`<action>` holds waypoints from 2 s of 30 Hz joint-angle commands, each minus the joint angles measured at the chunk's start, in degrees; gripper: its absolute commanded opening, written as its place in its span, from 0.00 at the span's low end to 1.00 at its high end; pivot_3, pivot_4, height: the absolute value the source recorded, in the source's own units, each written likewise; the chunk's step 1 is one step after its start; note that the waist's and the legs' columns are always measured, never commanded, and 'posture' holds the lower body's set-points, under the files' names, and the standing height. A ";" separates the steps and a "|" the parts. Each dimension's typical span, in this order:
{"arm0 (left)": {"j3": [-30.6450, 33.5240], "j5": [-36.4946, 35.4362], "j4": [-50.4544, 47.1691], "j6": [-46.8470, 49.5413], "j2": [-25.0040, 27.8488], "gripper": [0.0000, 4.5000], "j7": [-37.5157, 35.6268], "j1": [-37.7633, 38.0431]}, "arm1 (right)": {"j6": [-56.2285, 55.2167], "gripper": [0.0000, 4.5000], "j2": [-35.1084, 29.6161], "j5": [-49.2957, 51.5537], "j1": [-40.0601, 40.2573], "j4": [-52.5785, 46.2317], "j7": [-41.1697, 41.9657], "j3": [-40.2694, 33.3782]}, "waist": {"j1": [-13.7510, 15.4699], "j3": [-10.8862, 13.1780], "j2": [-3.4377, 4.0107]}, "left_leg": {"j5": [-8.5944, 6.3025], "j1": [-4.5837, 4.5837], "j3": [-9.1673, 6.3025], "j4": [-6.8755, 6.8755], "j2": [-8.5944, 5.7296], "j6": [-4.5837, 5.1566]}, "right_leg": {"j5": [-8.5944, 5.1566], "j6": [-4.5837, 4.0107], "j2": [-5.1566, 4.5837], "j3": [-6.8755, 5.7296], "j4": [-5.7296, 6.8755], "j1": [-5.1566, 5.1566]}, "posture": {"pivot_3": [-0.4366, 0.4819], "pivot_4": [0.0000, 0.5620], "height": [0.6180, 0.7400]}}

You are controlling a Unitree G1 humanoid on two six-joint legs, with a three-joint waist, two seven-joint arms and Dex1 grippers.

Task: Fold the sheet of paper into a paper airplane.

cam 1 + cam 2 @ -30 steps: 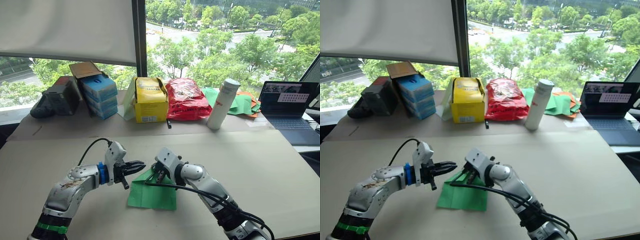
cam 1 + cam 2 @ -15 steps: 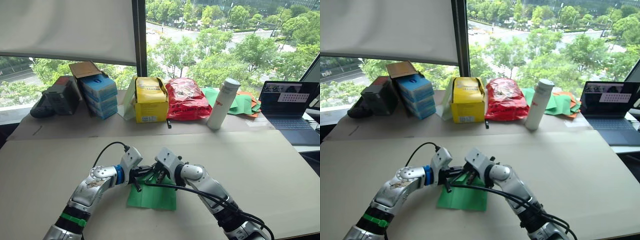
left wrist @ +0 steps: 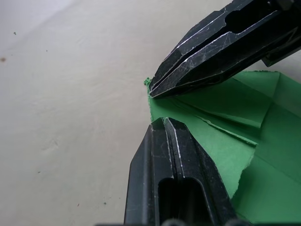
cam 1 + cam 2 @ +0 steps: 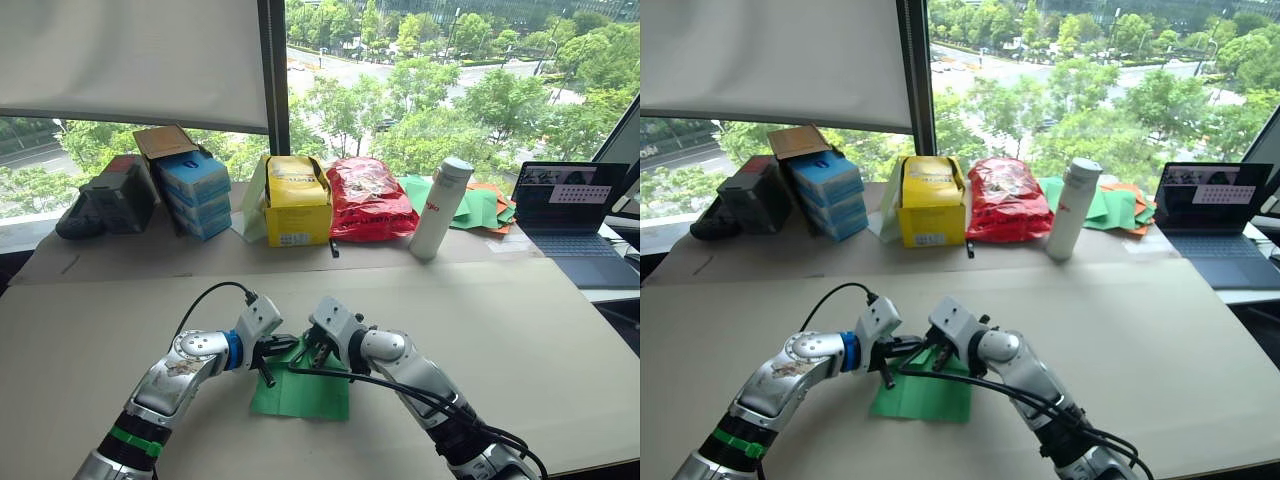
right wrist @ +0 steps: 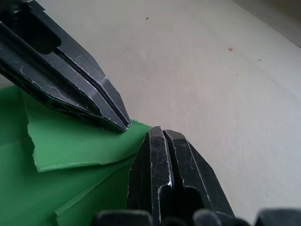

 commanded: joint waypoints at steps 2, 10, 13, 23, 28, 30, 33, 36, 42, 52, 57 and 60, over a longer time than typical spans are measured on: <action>0.14 0.36 0.19 3.70 2.88 0.01 -0.44 4.70 | 1.54 0.00 -0.14 -0.52 0.73 1.43 0.25 0.84 | -0.05 0.00 0.01 | -0.01 0.03 0.00 0.00 0.01 0.00 | 0.00 0.00 -0.01 0.01 -0.01 -0.04 | 0.48 0.27 1.00; 2.95 -1.33 -4.81 5.70 6.66 0.01 -0.39 10.59 | 1.28 0.00 -0.24 -0.48 0.61 1.68 0.70 0.91 | -0.19 -0.01 0.03 | -0.04 0.16 0.00 -0.07 0.07 -0.02 | 0.00 -0.02 -0.21 0.43 -0.04 -0.11 | 0.48 0.27 1.00; 4.89 -1.52 -5.98 5.67 9.34 0.01 -0.75 13.46 | 1.18 0.00 -0.05 -0.44 0.51 1.83 0.80 1.06 | -0.33 -0.03 0.06 | -0.06 0.21 0.03 -0.11 0.10 -0.03 | -0.01 -0.04 -0.23 0.50 -0.04 -0.11 | 0.48 0.27 1.00; 8.72 -4.57 -7.99 5.17 10.21 0.01 -0.56 12.14 | 0.43 0.00 0.15 -0.52 0.22 2.45 1.19 1.16 | -0.49 -0.19 0.32 | -0.12 0.25 0.05 -0.20 0.13 -0.02 | -0.04 -0.09 -0.25 0.54 -0.05 -0.14 | 0.48 0.27 1.00; 12.75 -10.27 -9.27 4.98 7.23 0.01 -1.35 5.57 | -0.07 0.00 0.01 -0.52 0.11 2.24 1.33 0.90 | -0.18 -0.17 0.29 | -0.11 0.12 0.04 -0.18 0.12 -0.02 | -0.03 -0.10 -0.26 0.52 -0.05 -0.21 | 0.48 0.27 1.00; 13.02 -11.61 -9.69 4.83 6.24 0.01 -2.16 4.15 | -0.37 0.00 -0.05 -0.50 0.07 2.08 1.31 0.62 | -0.13 -0.17 0.28 | -0.06 0.01 0.03 -0.13 0.11 -0.09 | -0.02 -0.10 -0.24 0.50 -0.04 -0.24 | 0.48 0.27 1.00; 9.51 -8.97 -7.54 1.52 5.32 0.01 -2.78 4.24 | -0.38 0.00 -0.05 -0.08 -0.12 1.07 1.15 -0.56 | -0.34 -0.17 0.28 | -0.05 -0.06 0.11 -0.14 0.06 -0.09 | -0.02 -0.10 -0.24 0.54 -0.02 -0.19 | 0.48 0.27 1.00; 6.40 -6.40 -5.37 -1.19 4.19 0.01 -2.57 4.40 | -0.32 0.00 0.09 1.33 -0.06 -0.77 1.36 -2.51 | -0.25 -0.16 0.29 | -0.05 -0.12 0.11 -0.16 0.06 -0.09 | -0.02 -0.10 -0.08 0.51 -0.03 -0.24 | 0.48 0.27 1.00; 0.63 -0.95 -0.02 -6.17 2.95 0.01 -2.97 4.87 | 2.26 0.00 -1.90 5.31 1.28 -7.88 2.72 -7.49 | 0.33 -0.08 0.28 | -0.07 -0.33 0.06 -0.04 0.01 -0.02 | -0.01 -0.07 -0.06 0.40 -0.07 -0.27 | 0.48 0.27 1.00; -2.73 2.66 3.65 -10.14 1.84 0.01 -3.54 5.28 | 6.74 0.00 -20.73 12.97 12.70 -23.75 13.69 -15.20 | 1.43 -0.09 0.29 | -0.21 -0.29 0.05 0.02 0.03 0.23 | 0.03 -0.01 -0.27 0.38 -0.29 -0.11 | 0.48 0.27 1.00; -2.73 2.87 3.78 -9.88 1.30 0.01 -3.67 4.67 | 6.64 0.00 -29.09 21.92 20.37 -31.75 22.68 -17.53 | 1.56 -0.10 0.30 | -0.39 -0.28 0.05 0.03 0.15 0.56 | 0.02 -0.01 -0.27 0.35 -0.32 -0.09 | 0.48 0.27 1.00; -2.88 3.07 3.66 -9.83 1.25 0.01 -3.78 4.57 | 5.96 0.00 -32.77 25.09 24.34 -35.49 26.54 -15.97 | 1.62 -0.10 0.28 | -0.40 -0.28 0.02 0.04 0.16 0.59 | 0.02 -0.02 -0.25 0.35 -0.34 -0.05 | 0.48 0.27 1.00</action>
